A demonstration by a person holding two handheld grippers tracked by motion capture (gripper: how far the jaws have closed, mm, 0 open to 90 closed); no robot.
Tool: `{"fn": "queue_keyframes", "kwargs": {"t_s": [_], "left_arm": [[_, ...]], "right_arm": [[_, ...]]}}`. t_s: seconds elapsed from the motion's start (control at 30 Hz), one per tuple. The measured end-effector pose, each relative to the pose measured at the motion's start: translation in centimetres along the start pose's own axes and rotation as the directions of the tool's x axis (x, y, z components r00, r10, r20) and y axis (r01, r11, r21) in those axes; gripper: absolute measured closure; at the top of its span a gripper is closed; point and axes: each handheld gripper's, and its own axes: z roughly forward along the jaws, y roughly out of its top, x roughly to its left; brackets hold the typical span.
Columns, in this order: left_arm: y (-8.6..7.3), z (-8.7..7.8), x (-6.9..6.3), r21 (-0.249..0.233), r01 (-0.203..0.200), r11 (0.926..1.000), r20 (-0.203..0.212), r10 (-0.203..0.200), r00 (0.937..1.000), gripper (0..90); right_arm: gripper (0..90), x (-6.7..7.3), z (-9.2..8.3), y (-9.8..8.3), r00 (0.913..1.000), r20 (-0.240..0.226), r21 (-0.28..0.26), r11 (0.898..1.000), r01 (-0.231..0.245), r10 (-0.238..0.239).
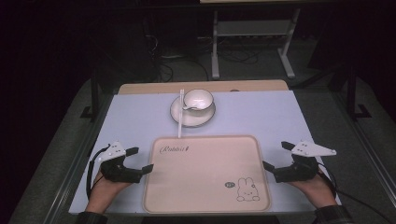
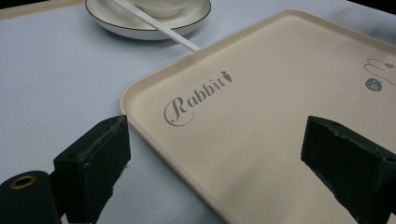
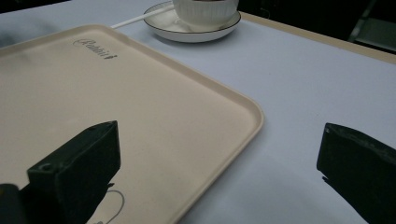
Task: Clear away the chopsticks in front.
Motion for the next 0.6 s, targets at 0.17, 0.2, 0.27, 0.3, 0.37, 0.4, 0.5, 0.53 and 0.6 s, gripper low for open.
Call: {"fn": "queue_keyframes", "kwargs": {"t_s": [0.17, 0.2, 0.27, 0.3, 0.37, 0.4, 0.5, 0.53, 0.6], "left_arm": [[0.4, 0.4, 0.5, 0.016, 0.014, 0.9998, -0.019, -0.014, 0.9997, 7.5], [0.5, 0.6, 0.5, 0.022, 0.011, 0.9997, -0.02, -0.011, 0.9997, 7.5], [0.7, 0.9, 0.7, 0.028, 0.009, 0.9996, -0.024, -0.009, 0.9997, 7.5], [0.8, 1.1, 0.7, 0.029, 0.014, 0.9995, -0.023, -0.013, 0.9996, 7.5], [1.0, 1.5, 1.0, 0.038, 0.026, 0.9989, -0.023, -0.025, 0.9994, 7.5], [1.2, 1.7, 1.1, 0.039, 0.028, 0.9989, -0.022, -0.027, 0.9994, 7.5], [1.7, 2.3, 1.6, 0.049, 0.026, 0.9985, -0.031, -0.025, 0.9992, 7.5], [1.9, 2.4, 1.7, 0.055, 0.023, 0.9983, -0.035, -0.021, 0.9992, 7.5], [2.2, 2.7, 1.9, 0.062, 0.027, 0.9977, -0.038, -0.025, 0.999, 7.5]], "right_arm": [[0.0, -0.2, 0.0, 0.0, 0.9998, 0.006, -0.005, 1.0, -0.018, 0.018], [0.0, -0.2, 0.0, 0.0, 0.9999, 0.005, -0.004, 1.0, -0.016, 0.016], [0.0, -0.2, 0.0, 0.0, 0.9999, 0.001, -0.003, 1.0, -0.014, 0.014], [0.0, -0.3, 0.1, 0.0, 0.9999, -0.003, 0.0, 1.0, -0.015, 0.015], [0.0, -0.3, 0.1, 0.0, 0.9999, 0.001, 0.002, 1.0, -0.017, 0.017], [0.0, -0.3, 0.1, 0.0, 0.9999, 0.001, 0.002, 1.0, -0.017, 0.017], [0.0, -0.2, 0.1, -0.1, 0.9999, 0.011, 0.007, 1.0, -0.009, 0.009], [0.0, -0.2, -0.1, -0.1, 0.9999, 0.017, 0.012, 1.0, -0.002, 0.001], [0.0, -0.1, -0.2, -0.1, 0.9998, 0.021, 0.012, 1.0, 0.004, -0.004]]}}
